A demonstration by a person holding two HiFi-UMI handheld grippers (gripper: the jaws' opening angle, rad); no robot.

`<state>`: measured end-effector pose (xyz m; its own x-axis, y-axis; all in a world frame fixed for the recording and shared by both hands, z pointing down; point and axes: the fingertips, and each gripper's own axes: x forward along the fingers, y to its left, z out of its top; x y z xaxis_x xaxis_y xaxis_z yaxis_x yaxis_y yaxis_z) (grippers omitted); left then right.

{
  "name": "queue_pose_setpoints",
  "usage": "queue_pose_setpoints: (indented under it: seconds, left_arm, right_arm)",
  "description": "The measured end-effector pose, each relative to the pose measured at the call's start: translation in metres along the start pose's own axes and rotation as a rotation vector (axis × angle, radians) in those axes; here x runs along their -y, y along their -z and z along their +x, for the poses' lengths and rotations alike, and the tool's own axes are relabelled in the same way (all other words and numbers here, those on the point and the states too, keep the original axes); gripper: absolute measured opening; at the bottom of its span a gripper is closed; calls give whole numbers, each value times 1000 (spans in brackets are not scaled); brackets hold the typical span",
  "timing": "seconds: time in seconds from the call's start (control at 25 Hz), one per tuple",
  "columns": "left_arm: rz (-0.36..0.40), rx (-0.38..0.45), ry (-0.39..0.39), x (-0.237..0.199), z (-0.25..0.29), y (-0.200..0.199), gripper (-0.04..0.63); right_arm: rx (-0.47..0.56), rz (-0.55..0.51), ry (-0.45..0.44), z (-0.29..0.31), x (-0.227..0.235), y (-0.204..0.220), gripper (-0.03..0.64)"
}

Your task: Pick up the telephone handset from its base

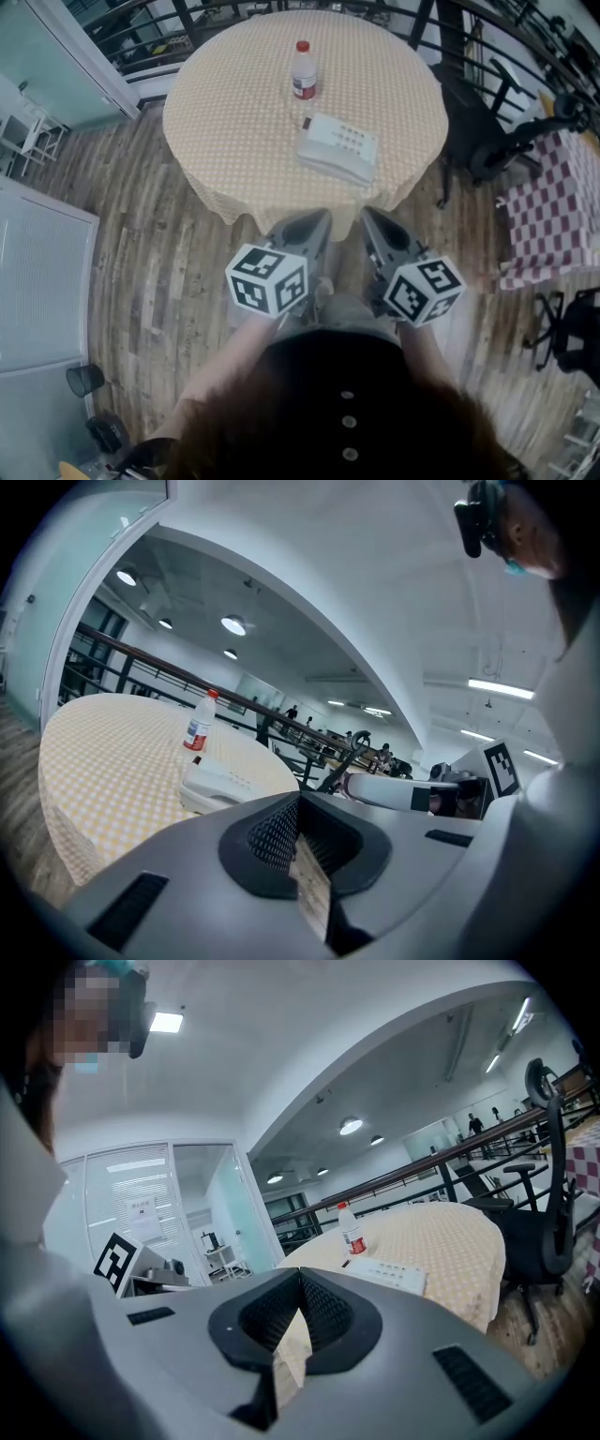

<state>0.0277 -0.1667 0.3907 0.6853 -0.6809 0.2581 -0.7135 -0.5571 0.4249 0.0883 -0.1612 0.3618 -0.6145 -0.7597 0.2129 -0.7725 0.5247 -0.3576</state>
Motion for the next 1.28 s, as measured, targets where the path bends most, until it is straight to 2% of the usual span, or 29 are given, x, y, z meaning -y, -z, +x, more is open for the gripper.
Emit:
queue_pose_setpoints:
  seconds: [0.24, 0.48, 0.8, 1.04, 1.28]
  left_arm:
    - [-25, 20, -34, -17, 37, -19, 8]
    - [-41, 39, -63, -28, 51, -30, 8]
    - [-39, 42, -66, -35, 60, -31, 8]
    - [-95, 62, -47, -46, 67, -45, 8]
    - [-92, 50, -45, -56, 67, -53, 8]
  right_arm:
    - [-19, -12, -47, 27, 28, -20, 11]
    - [-36, -16, -69, 41, 45, -27, 11]
    - [-52, -12, -55, 49, 61, -23, 11]
    - [-55, -34, -60, 64, 63, -30, 11]
    - [-91, -66, -78, 78, 59, -34, 11]
